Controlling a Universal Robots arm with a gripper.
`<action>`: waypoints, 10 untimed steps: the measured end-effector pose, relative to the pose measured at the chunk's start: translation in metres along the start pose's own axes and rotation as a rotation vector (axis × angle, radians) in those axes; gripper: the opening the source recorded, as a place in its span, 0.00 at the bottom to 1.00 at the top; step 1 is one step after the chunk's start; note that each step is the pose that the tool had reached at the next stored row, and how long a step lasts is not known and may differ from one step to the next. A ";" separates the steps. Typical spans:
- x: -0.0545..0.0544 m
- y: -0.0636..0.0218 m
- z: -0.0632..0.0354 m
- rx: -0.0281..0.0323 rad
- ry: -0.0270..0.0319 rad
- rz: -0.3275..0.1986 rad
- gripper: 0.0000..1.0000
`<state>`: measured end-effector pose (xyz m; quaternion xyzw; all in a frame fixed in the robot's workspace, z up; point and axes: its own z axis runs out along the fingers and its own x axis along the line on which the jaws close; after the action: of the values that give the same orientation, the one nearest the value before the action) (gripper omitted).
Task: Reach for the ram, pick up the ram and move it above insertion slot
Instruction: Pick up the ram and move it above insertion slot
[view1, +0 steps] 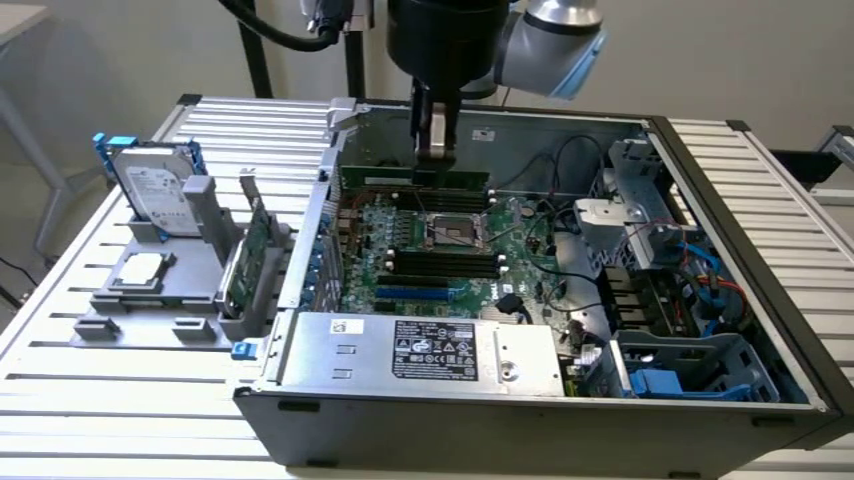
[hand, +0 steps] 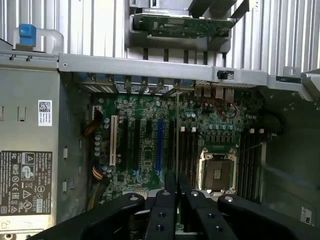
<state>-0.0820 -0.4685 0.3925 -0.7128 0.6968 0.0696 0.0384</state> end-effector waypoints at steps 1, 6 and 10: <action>-0.004 -0.0018 0.0009 -0.0001 0.0006 0.000 0.13; -0.023 -0.0099 0.0062 0.0000 0.0020 0.000 0.13; -0.033 -0.0166 0.0096 0.0000 0.0028 0.000 0.13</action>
<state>-0.0665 -0.4335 0.3874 -0.7128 0.6970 0.0686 0.0375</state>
